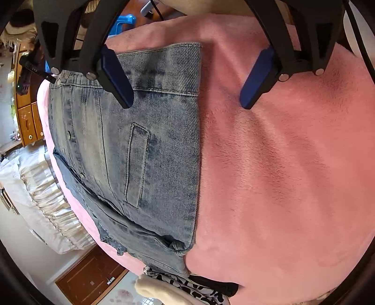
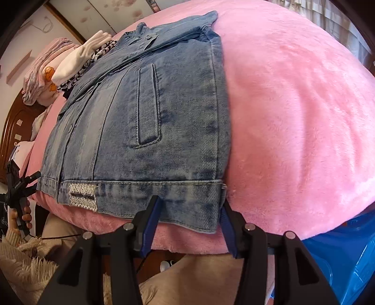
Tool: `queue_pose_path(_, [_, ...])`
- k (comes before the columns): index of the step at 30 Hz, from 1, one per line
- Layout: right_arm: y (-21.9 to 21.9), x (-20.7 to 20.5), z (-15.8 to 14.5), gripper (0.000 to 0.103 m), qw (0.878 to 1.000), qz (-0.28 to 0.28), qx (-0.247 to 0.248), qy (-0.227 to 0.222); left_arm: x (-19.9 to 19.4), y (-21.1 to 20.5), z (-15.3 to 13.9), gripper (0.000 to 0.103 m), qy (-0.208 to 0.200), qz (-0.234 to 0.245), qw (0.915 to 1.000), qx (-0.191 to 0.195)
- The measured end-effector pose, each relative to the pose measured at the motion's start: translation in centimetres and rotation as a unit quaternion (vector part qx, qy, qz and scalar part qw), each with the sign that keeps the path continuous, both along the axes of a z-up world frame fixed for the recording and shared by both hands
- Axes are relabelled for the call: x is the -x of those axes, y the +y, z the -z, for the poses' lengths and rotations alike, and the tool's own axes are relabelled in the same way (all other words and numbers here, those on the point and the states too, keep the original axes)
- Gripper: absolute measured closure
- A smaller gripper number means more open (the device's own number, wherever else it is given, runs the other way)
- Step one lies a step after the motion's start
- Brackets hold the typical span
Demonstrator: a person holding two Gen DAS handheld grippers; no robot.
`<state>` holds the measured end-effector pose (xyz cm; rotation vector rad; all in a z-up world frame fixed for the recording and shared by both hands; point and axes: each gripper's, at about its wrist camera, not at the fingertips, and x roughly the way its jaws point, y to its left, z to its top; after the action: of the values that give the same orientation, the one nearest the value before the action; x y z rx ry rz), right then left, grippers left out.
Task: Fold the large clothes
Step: 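Grasp the jacket hem corners with both tools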
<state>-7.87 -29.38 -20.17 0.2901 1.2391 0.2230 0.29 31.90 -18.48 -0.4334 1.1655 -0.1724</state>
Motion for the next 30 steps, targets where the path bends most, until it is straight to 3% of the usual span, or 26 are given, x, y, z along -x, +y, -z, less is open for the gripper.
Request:
queue_pose_path(2, [-0.1,0.2,-0.2,0.065,1.000,0.000,-0.001,-0.005,-0.1,-0.6,-0.2,0.013,0.001,0.013,0.9998,-0.018])
queue_pose_path(4, [-0.2,0.2,-0.5,0.072,1.000,-0.002,0.004,-0.009,0.1,-1.4,-0.7,0.041,-0.003,0.033,0.9988,-0.037])
queue_pose_path(7, [-0.6,0.3,-0.9,0.077,1.000,-0.003,-0.003,-0.012,0.2,-2.4,-1.4,0.059,-0.005,0.060,0.9973,-0.041])
queue_pose_path(12, [-0.3,0.4,-2.0,0.080,1.000,-0.018,0.002,-0.023,0.1,-2.5,-1.7,0.059,0.003,0.072,0.9965,-0.043])
queue_pose_path(17, [-0.6,-0.3,-1.3,0.080,1.000,-0.015,-0.017,-0.013,-0.5,-2.3,-0.7,0.046,0.021,0.077,0.9966,-0.022])
queue_pose_path(22, [-0.9,-1.0,-0.1,0.073,0.999,-0.005,-0.036,0.002,-1.1,-3.8,-0.1,0.019,0.025,0.100,0.9944,-0.025])
queue_pose_path(26, [-0.9,-1.5,0.8,0.069,0.999,0.005,-0.042,0.015,-1.7,-5.1,0.0,0.018,0.012,0.099,0.9942,-0.040])
queue_pose_path(27, [-0.9,-1.5,0.9,0.069,0.999,0.007,-0.043,0.016,-1.9,-5.3,0.0,0.022,0.010,0.093,0.9947,-0.043])
queue_pose_path(29, [-1.0,-1.6,1.0,0.069,0.999,0.011,-0.046,0.017,-2.1,-5.5,-0.2,0.044,0.009,0.080,0.9954,-0.052])
queue_pose_path(30, [-0.9,-1.6,1.0,0.071,0.999,0.011,-0.043,0.017,-2.3,-5.4,-0.3,0.063,0.010,0.073,0.9958,-0.054])
